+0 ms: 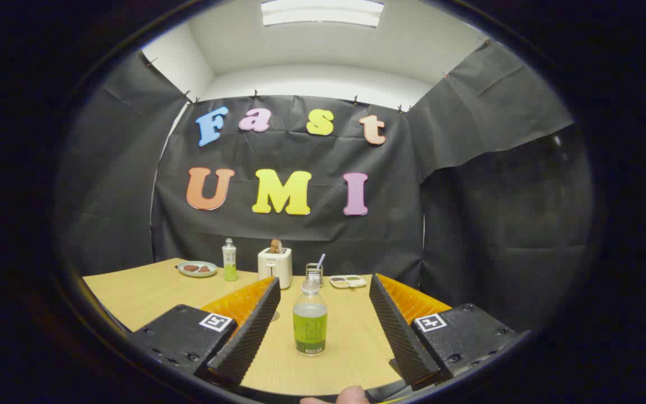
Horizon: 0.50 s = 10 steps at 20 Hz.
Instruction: Take the bottle from table, then pour the juice into the cup, finally place the bottle on the coaster
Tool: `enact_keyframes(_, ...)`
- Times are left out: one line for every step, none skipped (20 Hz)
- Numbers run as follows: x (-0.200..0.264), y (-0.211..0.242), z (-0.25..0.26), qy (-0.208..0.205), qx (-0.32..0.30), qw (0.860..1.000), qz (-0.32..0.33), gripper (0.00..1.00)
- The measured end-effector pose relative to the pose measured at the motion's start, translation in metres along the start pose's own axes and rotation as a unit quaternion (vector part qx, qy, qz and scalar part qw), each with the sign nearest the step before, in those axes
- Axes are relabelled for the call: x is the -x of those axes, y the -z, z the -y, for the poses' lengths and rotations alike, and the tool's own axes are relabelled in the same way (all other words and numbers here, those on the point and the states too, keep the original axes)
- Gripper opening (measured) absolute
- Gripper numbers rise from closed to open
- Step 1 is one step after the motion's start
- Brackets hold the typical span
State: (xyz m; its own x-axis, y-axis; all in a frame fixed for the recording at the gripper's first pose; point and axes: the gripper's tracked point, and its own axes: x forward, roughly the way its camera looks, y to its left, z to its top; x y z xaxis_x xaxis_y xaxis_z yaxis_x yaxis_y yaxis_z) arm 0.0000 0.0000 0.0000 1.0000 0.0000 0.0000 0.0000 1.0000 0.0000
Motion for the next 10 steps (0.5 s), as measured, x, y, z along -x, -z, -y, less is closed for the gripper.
enact_keyframes(-0.0008,0.0006,0.0016,0.002,0.001,1.0,0.001,1.0)
enact_keyframes(-0.0003,0.0001,0.0036,0.006,0.001,1.0,0.002,1.0)
enact_keyframes(-0.001,0.0001,0.0044,0.007,0.001,1.0,0.002,1.0)
enact_keyframes(0.0003,0.0014,0.005,0.008,0.0,1.0,0.0,1.0)
enact_keyframes(0.0006,0.0033,0.0055,0.01,-0.001,1.0,-0.002,1.0)
enact_keyframes(0.0015,0.0038,0.007,0.012,-0.002,1.0,-0.003,1.0)
enact_keyframes(0.0013,0.0036,0.0075,0.013,-0.002,1.0,-0.004,1.0)
enact_keyframes(0.0015,0.0036,0.0075,0.013,-0.003,1.0,-0.004,1.0)
enact_keyframes(0.0004,0.0045,0.0079,0.013,-0.003,1.0,-0.004,1.0)
enact_keyframes(0.0006,0.0039,0.0073,0.013,-0.002,1.0,-0.003,1.0)
